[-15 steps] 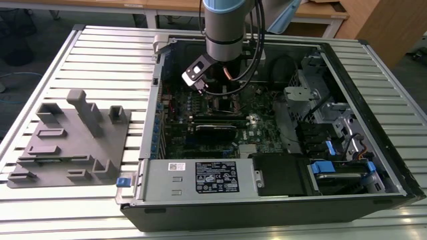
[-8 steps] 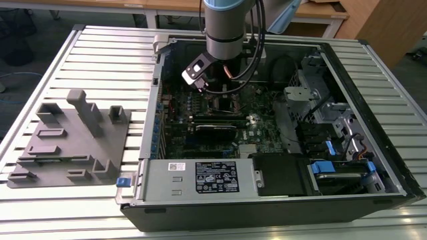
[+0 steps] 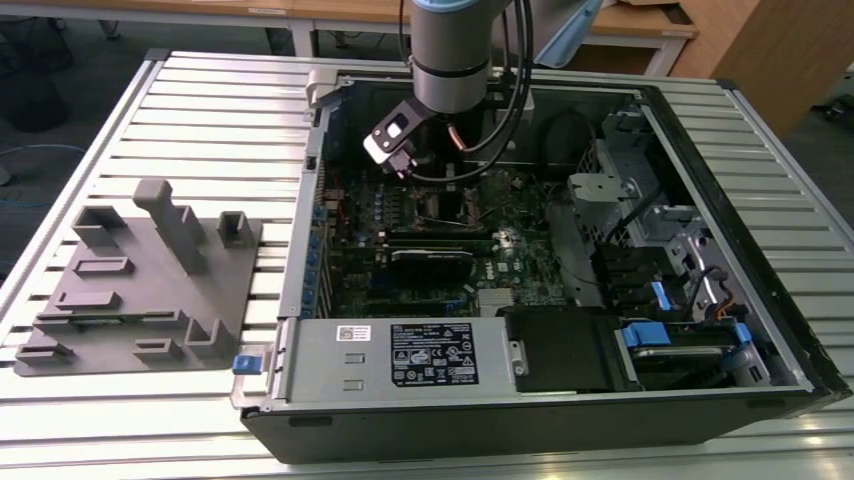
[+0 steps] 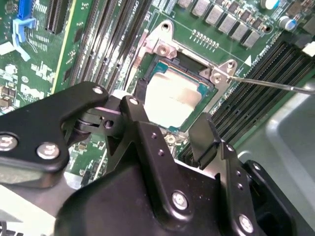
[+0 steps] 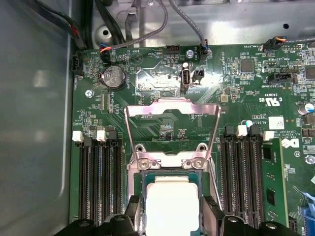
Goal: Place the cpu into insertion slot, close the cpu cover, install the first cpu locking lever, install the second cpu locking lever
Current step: 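Place the cpu into insertion slot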
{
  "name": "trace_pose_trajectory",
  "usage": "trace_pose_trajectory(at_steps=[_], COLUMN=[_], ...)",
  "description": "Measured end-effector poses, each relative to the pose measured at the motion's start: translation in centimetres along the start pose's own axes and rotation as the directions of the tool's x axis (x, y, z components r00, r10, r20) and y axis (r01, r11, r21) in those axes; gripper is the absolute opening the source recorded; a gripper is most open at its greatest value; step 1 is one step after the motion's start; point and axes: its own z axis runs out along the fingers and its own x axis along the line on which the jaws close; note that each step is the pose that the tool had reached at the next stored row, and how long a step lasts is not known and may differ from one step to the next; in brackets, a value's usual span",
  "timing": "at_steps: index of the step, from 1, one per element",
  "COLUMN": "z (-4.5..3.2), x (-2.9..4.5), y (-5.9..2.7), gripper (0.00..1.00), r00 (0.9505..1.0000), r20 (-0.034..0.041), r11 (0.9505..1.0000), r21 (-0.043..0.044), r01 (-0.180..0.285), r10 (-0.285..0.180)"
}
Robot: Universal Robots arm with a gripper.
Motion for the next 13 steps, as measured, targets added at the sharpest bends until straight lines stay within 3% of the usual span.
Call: trace_pose_trajectory(at_steps=[4, 8, 11, 13], z=[-0.04, -0.08, -0.11, -0.13], x=[0.0, 0.0, 0.0, 0.0], y=[0.0, 0.01, 0.01, 0.01], gripper=[0.6, 0.41, 0.35, 0.24], r00=[1.0, 1.0, 1.0, 1.0], r20=[0.0, 0.0001, 0.0, 0.0], r11=[1.0, 1.0, 1.0, 1.0], r21=[0.0, 0.0, 0.0, 0.0], r01=[0.0, 0.0, 0.0, 0.0], r10=[0.0, 0.0, 0.0, 0.0])
